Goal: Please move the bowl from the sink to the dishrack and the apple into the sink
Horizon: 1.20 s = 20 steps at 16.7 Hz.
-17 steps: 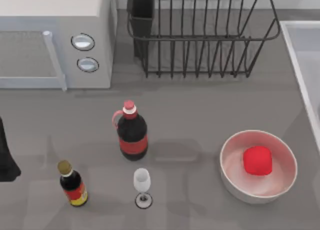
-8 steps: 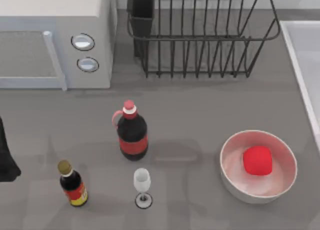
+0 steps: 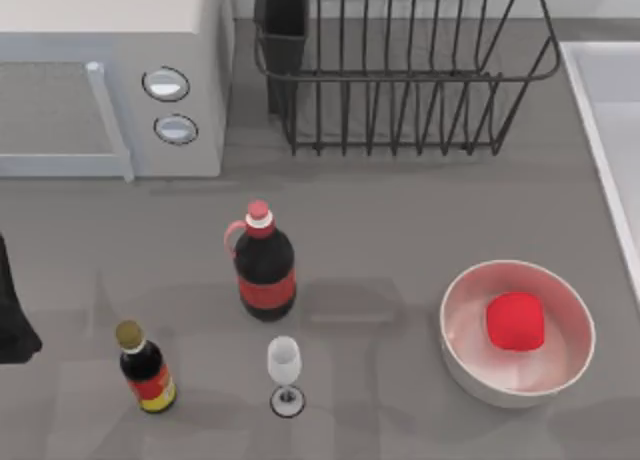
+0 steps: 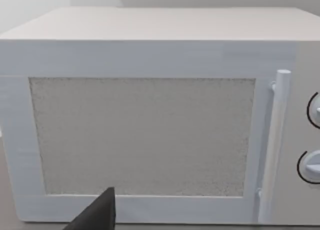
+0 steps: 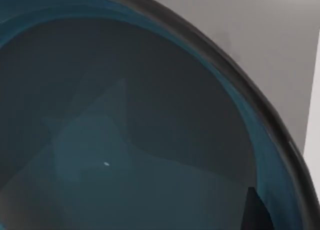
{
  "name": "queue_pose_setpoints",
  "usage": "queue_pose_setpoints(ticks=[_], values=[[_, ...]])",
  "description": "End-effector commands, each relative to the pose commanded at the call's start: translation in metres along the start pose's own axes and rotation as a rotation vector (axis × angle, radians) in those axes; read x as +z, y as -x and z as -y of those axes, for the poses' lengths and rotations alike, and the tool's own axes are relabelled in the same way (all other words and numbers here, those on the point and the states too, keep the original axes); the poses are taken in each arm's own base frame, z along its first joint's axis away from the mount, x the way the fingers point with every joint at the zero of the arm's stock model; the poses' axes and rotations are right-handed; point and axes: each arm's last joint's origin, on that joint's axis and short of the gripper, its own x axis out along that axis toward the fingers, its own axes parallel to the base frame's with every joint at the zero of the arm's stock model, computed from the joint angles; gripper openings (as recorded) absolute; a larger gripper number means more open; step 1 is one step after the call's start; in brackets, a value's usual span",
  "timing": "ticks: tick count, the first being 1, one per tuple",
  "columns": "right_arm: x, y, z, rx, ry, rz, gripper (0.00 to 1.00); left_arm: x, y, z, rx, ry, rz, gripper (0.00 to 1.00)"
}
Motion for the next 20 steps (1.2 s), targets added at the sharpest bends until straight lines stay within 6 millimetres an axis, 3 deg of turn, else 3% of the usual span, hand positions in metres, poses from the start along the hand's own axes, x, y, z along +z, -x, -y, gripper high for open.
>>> queue_pose_setpoints(ticks=[7, 9, 12, 14, 16, 18, 20], values=[[0.0, 0.001, -0.003, -0.007, 0.006, 0.001, 0.0, 0.0, 0.0, 0.0, 0.0, 0.0, 0.0, 1.0], [0.014, 0.0, -0.008, -0.054, 0.027, 0.015, 0.0, 0.0, 0.0, 0.0, 0.0, 0.0, 0.0, 1.0], [0.054, -0.003, -0.03, -0.173, 0.093, 0.077, 0.0, 0.0, 0.0, 0.0, 0.0, 0.0, 0.0, 1.0], [0.089, -0.005, -0.061, -0.264, 0.157, 0.163, 0.0, 0.0, 0.0, 0.0, 0.0, 0.0, 0.0, 1.0], [0.123, -0.005, -0.106, -0.345, 0.222, 0.294, 0.0, 0.0, 0.0, 0.0, 0.0, 0.0, 0.0, 1.0], [0.149, -0.001, -0.164, -0.399, 0.274, 0.468, 0.0, 0.0, 0.0, 0.0, 0.0, 0.0, 0.0, 1.0], [0.163, 0.005, -0.227, -0.411, 0.298, 0.669, 0.0, 0.0, 0.0, 0.0, 0.0, 0.0, 0.0, 1.0]])
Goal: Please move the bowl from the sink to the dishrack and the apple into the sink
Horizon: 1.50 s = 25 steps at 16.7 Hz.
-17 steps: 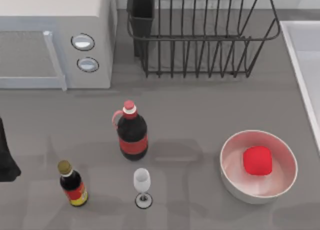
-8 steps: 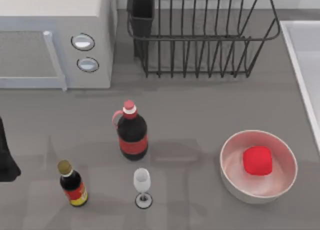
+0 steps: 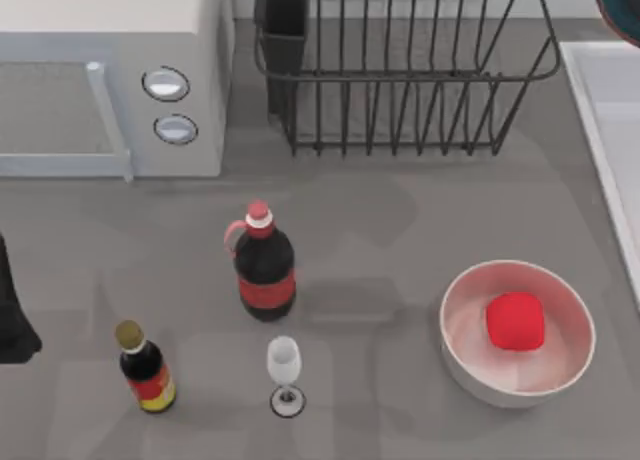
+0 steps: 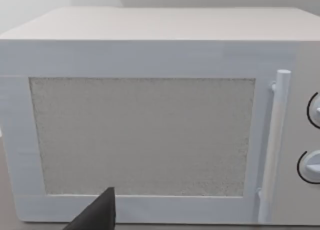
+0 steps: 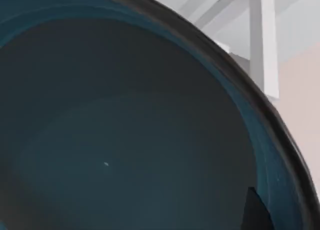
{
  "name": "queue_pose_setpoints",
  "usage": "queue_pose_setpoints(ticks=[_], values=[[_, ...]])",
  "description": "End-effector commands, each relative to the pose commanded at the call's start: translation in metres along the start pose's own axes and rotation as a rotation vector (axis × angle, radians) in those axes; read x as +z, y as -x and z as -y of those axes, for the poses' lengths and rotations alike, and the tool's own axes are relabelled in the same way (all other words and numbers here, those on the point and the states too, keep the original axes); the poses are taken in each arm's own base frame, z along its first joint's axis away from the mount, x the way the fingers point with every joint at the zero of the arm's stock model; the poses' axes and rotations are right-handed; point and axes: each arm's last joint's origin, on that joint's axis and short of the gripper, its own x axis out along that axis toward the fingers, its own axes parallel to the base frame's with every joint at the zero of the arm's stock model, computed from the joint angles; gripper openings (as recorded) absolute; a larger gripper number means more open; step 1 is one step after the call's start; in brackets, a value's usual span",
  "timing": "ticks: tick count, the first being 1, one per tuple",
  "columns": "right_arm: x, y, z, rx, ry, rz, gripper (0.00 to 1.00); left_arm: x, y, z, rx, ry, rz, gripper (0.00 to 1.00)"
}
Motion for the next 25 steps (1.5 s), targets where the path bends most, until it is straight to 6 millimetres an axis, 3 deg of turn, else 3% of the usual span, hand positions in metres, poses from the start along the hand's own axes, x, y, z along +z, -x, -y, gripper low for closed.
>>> queue_pose_setpoints(ticks=[3, 6, 10, 13, 20, 22, 25], values=[[0.041, 0.037, -0.071, -0.011, -0.091, 0.291, 0.0, 0.0, 0.0, 0.0, 0.0, 0.0, 0.0, 1.0], [0.061, 0.08, -0.123, 0.019, -0.244, 0.525, 0.0, 0.0, 0.0, 0.0, 0.0, 0.0, 0.0, 1.0], [0.067, 0.125, -0.163, 0.076, -0.437, 0.711, 0.0, 0.0, 0.0, 0.0, 0.0, 0.0, 0.0, 1.0], [0.066, 0.141, -0.175, 0.105, -0.501, 0.761, 0.0, 0.0, 0.0, 0.0, 0.0, 0.0, 0.0, 1.0], [0.066, 0.136, -0.177, 0.105, -0.504, 0.761, 0.0, 0.0, 0.0, 0.0, 0.0, 0.0, 0.0, 1.0], [0.067, 0.117, -0.19, 0.101, -0.5, 0.755, 0.0, 0.0, 0.0, 0.0, 0.0, 0.0, 0.0, 1.0], [0.063, 0.07, -0.217, 0.101, -0.503, 0.757, 0.0, 0.0, 0.0, 0.0, 0.0, 0.0, 0.0, 1.0]])
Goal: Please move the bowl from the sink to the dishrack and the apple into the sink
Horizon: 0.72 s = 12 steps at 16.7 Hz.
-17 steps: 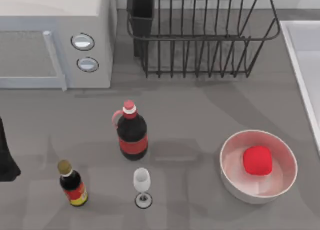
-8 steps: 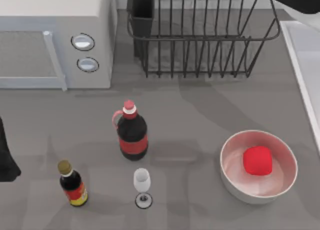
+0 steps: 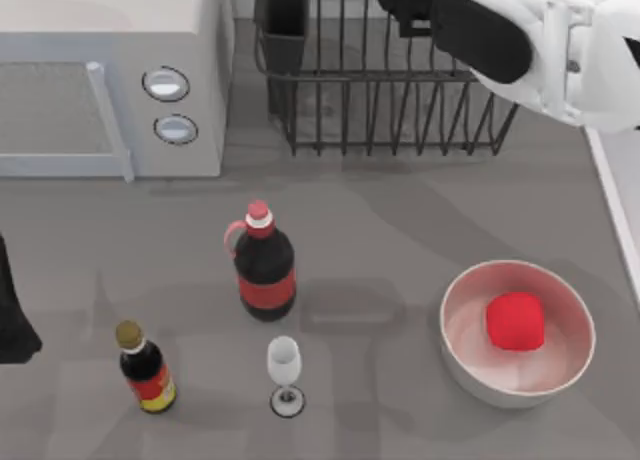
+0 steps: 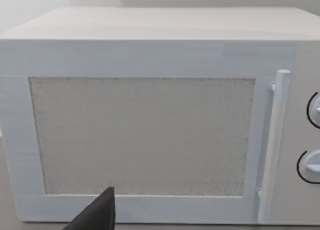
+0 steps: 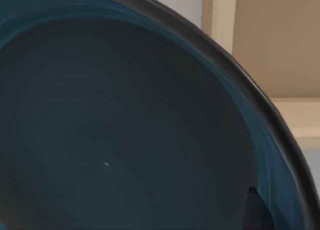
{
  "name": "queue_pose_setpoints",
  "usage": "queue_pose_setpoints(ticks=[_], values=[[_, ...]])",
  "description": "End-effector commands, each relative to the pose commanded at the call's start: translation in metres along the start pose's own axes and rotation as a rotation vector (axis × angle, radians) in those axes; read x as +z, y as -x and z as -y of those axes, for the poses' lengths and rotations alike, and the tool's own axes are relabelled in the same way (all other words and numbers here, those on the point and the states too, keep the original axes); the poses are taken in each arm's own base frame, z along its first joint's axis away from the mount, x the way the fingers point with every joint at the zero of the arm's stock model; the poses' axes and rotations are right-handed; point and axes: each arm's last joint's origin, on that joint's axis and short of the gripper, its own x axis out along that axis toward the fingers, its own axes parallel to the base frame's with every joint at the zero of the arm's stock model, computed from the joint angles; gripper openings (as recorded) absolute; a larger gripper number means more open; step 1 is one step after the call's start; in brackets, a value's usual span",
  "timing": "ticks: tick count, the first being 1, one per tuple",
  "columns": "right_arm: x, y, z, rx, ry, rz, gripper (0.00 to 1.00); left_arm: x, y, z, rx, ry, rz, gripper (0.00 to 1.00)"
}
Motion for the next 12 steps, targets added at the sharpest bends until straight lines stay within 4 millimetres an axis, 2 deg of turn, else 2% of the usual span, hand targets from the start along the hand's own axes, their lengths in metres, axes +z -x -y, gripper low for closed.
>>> queue_pose_setpoints(ticks=[4, 7, 9, 12], values=[[-0.072, -0.036, 0.0, 0.004, -0.023, 0.027, 0.0, 0.0, 0.0, 0.0, 0.0, 0.0, 0.0, 1.0], [-0.117, -0.05, 0.01, 0.006, -0.012, 0.015, 0.0, 0.0, 0.0, 0.0, 0.0, 0.0, 0.0, 1.0], [-0.132, -0.054, 0.015, 0.006, -0.004, 0.006, 0.0, 0.0, 0.0, 0.0, 0.0, 0.0, 0.0, 1.0], [-0.133, -0.054, 0.015, 0.006, -0.004, 0.005, 0.0, 0.0, 0.0, 0.0, 0.0, 0.0, 0.0, 1.0]])
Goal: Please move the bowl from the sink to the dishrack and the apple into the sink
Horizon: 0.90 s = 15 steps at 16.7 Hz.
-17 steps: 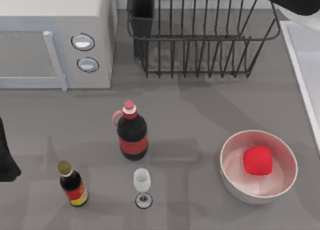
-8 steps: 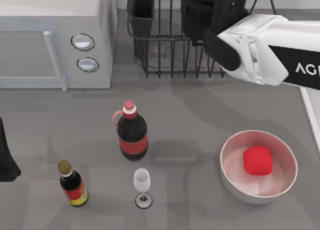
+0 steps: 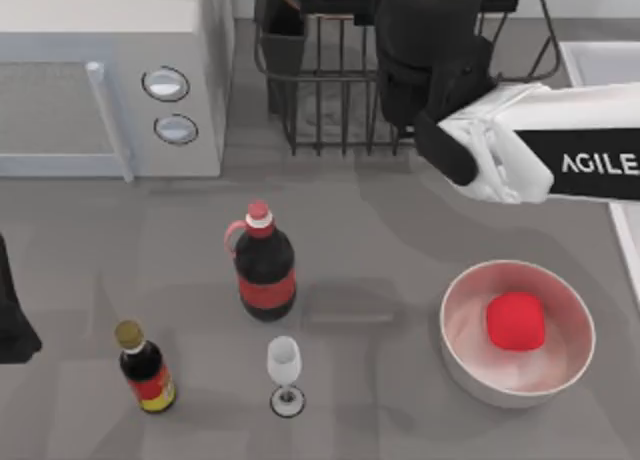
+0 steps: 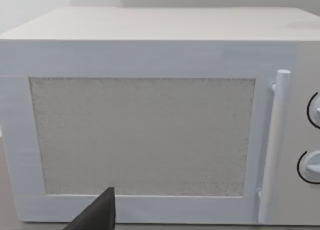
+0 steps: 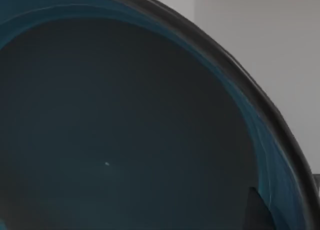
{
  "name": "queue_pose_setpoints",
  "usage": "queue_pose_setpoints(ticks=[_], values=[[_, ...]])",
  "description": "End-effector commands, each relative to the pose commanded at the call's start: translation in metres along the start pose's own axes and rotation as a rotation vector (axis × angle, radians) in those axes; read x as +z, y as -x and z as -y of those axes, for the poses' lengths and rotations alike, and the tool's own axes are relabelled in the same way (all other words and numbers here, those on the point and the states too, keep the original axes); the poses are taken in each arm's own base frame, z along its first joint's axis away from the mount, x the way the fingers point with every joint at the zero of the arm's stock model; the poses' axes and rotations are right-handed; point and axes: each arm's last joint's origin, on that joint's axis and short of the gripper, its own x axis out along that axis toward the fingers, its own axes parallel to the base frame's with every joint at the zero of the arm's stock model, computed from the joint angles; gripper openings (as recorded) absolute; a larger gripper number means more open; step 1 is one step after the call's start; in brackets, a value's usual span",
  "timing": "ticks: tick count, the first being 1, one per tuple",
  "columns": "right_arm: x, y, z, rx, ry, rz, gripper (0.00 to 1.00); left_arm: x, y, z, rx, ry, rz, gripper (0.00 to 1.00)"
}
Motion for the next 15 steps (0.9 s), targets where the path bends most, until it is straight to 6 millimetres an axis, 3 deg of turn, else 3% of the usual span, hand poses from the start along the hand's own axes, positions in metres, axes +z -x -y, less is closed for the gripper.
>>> queue_pose_setpoints(ticks=[1, 14, 15], values=[[0.0, 0.0, 0.0, 0.0, 0.0, 0.0, 0.0, 0.0, 0.0, 0.0, 0.0, 0.0, 0.0, 1.0], [0.0, 0.0, 0.0, 0.0, 0.0, 0.0, 0.98, 0.0, 0.0, 0.0, 0.0, 0.0, 0.0, 1.0], [0.0, 0.0, 0.0, 0.0, 0.0, 0.0, 1.0, 0.0, 0.0, 0.0, 0.0, 0.0, 0.0, 1.0]])
